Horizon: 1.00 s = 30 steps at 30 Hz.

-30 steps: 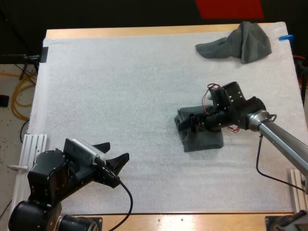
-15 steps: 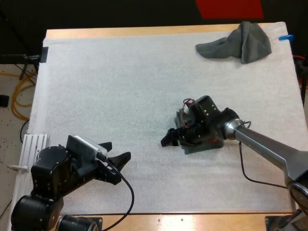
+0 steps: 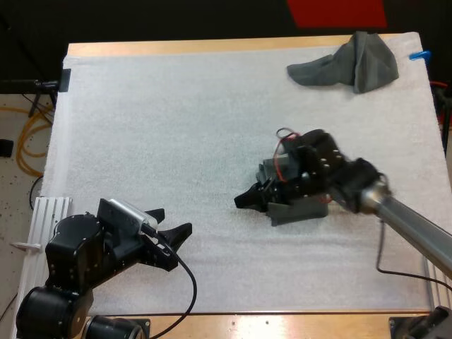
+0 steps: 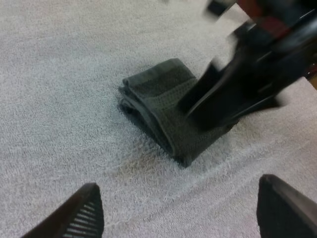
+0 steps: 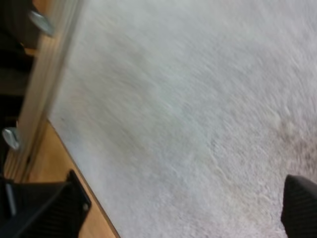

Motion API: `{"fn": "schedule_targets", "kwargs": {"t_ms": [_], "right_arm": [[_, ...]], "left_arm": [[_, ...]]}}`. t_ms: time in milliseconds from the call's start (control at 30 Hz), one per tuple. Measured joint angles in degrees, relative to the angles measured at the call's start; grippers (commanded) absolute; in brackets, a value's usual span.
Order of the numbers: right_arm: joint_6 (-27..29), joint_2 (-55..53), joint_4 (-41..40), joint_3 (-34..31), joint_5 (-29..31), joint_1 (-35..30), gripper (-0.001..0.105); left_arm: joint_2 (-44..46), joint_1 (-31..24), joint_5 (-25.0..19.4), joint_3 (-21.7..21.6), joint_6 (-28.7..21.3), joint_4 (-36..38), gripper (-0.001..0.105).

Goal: Pick towel from pile fold and stack

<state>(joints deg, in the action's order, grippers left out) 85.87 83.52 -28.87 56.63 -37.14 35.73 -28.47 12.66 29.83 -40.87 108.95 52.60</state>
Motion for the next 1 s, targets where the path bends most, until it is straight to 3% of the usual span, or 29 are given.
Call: {"fn": "schedule_targets", "kwargs": {"t_ms": [133, 333, 700, 833, 1000], "right_arm": [[0.7, -10.4, -2.8, 0.0, 9.4, 0.0, 0.08], [1.7, -25.7, -13.1, 0.0, 22.1, 0.0, 0.08], [2.1, -48.1, -39.7, 0.0, 34.0, 0.0, 0.08], [2.2, -53.7, -41.2, -0.3, 38.6, 0.0, 0.08], [2.3, -54.7, -40.1, -0.3, 40.0, 0.0, 0.08]], "left_arm": [[0.0, 0.0, 0.0, 0.0, 0.0, 0.0, 0.063], [0.0, 0.0, 0.4, 0.0, 0.0, 0.0, 0.063], [0.0, 0.0, 0.4, 0.0, 0.0, 0.0, 0.063], [0.0, 0.0, 0.4, 0.0, 0.0, 0.0, 0.063], [-1.3, 0.0, 0.3, 0.0, 0.3, -0.1, 0.066]]}}
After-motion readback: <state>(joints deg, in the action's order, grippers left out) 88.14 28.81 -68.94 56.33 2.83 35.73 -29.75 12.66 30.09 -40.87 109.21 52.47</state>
